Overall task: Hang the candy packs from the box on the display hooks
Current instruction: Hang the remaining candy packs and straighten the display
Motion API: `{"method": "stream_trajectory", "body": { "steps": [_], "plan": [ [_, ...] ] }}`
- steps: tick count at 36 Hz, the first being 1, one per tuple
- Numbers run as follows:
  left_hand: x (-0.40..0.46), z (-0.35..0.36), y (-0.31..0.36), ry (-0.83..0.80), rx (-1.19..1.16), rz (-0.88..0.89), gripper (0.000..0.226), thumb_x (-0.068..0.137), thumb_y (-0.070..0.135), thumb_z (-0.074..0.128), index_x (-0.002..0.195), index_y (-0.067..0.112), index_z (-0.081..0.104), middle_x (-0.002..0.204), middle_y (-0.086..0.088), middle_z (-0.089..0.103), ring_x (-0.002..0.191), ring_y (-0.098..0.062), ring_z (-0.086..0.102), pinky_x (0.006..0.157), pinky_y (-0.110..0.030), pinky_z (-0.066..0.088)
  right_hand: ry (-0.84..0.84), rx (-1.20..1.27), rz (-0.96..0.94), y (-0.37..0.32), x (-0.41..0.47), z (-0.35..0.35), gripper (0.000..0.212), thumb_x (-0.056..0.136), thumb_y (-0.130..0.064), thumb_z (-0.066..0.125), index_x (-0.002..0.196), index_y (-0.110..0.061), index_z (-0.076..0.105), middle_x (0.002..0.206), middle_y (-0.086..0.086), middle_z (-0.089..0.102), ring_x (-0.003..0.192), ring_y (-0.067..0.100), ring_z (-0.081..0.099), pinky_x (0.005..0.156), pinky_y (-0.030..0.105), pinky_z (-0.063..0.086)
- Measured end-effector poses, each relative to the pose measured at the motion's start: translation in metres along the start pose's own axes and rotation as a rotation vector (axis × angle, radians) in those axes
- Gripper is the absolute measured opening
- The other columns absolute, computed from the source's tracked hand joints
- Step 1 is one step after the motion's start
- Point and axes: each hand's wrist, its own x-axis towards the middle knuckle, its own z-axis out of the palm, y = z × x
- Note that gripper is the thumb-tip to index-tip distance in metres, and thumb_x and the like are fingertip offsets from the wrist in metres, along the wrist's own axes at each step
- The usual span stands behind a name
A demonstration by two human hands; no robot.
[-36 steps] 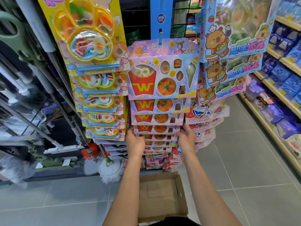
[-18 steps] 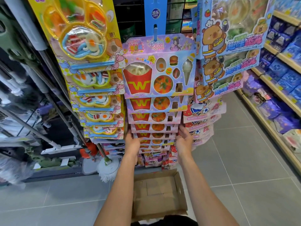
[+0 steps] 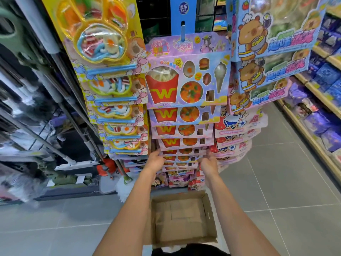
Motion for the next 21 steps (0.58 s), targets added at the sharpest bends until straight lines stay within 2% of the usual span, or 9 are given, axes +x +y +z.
{"method": "stream_trajectory", "body": {
  "steps": [3, 5, 6, 8, 11, 13, 15, 19, 21],
  "plan": [
    [0.004, 0.006, -0.004, 0.079, -0.06, 0.028, 0.051, 0.1, -0.002, 0.044, 0.148, 0.015, 0.039, 0.139, -0.002, 0.052, 0.123, -0.024, 0.051, 0.101, -0.036, 0.042, -0.036, -0.023, -0.011, -0.003, -0.008, -0.005, 0.052, 0.098, 0.002, 0.042, 0.146, -0.019, 0.044, 0.136, 0.001, 0.057, 0.121, 0.022, 0.055, 0.093, 0.035, 0.05],
    [0.004, 0.01, -0.006, 0.146, -0.139, 0.043, 0.051, 0.1, -0.002, 0.044, 0.147, 0.018, 0.04, 0.131, 0.003, 0.054, 0.12, -0.021, 0.051, 0.099, -0.034, 0.043, -0.052, -0.036, -0.018, -0.006, -0.011, -0.009, 0.056, 0.097, 0.006, 0.043, 0.147, -0.017, 0.044, 0.133, 0.001, 0.059, 0.125, 0.028, 0.056, 0.1, 0.041, 0.049],
    [0.006, 0.012, -0.008, 0.172, -0.178, 0.043, 0.052, 0.1, -0.001, 0.045, 0.148, 0.019, 0.04, 0.135, 0.002, 0.055, 0.122, -0.022, 0.052, 0.102, -0.036, 0.044, -0.052, -0.022, -0.017, -0.008, -0.012, -0.011, 0.056, 0.096, 0.008, 0.043, 0.147, -0.015, 0.044, 0.135, 0.003, 0.059, 0.13, 0.03, 0.053, 0.103, 0.042, 0.046],
    [0.006, 0.016, -0.011, 0.206, -0.228, 0.051, 0.051, 0.101, 0.002, 0.045, 0.148, 0.019, 0.041, 0.138, -0.002, 0.056, 0.123, -0.026, 0.054, 0.103, -0.041, 0.046, -0.022, 0.025, -0.005, -0.01, -0.013, -0.016, 0.057, 0.096, 0.01, 0.043, 0.15, -0.01, 0.04, 0.143, 0.006, 0.052, 0.136, 0.028, 0.047, 0.105, 0.036, 0.041],
    [0.004, 0.021, -0.011, 0.224, -0.267, 0.046, 0.044, 0.102, 0.002, 0.043, 0.143, 0.017, 0.047, 0.126, 0.0, 0.06, 0.109, -0.022, 0.056, 0.09, -0.034, 0.047, -0.018, 0.027, -0.012, -0.004, -0.007, -0.015, 0.062, 0.093, 0.007, 0.047, 0.152, -0.011, 0.038, 0.148, 0.003, 0.049, 0.138, 0.025, 0.045, 0.114, 0.04, 0.038],
    [0.002, 0.023, -0.012, 0.214, -0.259, 0.035, 0.04, 0.104, 0.007, 0.042, 0.142, 0.016, 0.048, 0.131, -0.005, 0.061, 0.107, -0.021, 0.055, 0.089, -0.033, 0.045, -0.047, -0.022, -0.028, 0.006, 0.002, -0.014, 0.069, 0.086, 0.0, 0.051, 0.15, -0.021, 0.041, 0.146, 0.0, 0.053, 0.137, 0.024, 0.047, 0.113, 0.049, 0.041],
    [0.003, 0.023, -0.013, 0.209, -0.259, 0.038, 0.04, 0.104, 0.009, 0.041, 0.143, 0.016, 0.047, 0.13, -0.004, 0.06, 0.107, -0.02, 0.053, 0.092, -0.033, 0.044, -0.084, -0.046, -0.017, 0.011, 0.011, -0.014, 0.068, 0.081, -0.004, 0.054, 0.146, -0.025, 0.048, 0.141, -0.001, 0.058, 0.134, 0.024, 0.051, 0.109, 0.052, 0.045],
    [0.001, 0.019, -0.012, 0.181, -0.304, 0.03, 0.046, 0.101, 0.006, 0.045, 0.146, 0.019, 0.044, 0.124, -0.001, 0.062, 0.11, -0.023, 0.061, 0.096, -0.042, 0.052, -0.073, -0.025, -0.03, -0.007, -0.003, -0.016, 0.061, 0.09, 0.006, 0.055, 0.147, -0.012, 0.044, 0.143, 0.003, 0.053, 0.133, 0.024, 0.049, 0.112, 0.046, 0.041],
    [0.0, 0.019, -0.011, 0.204, -0.338, 0.035, 0.047, 0.102, 0.007, 0.045, 0.147, 0.021, 0.04, 0.127, 0.0, 0.061, 0.11, -0.023, 0.06, 0.098, -0.045, 0.052, -0.027, 0.029, -0.046, -0.011, -0.006, -0.019, 0.057, 0.091, 0.008, 0.055, 0.144, -0.01, 0.043, 0.136, 0.004, 0.055, 0.124, 0.02, 0.052, 0.105, 0.04, 0.043]
  ]
}}
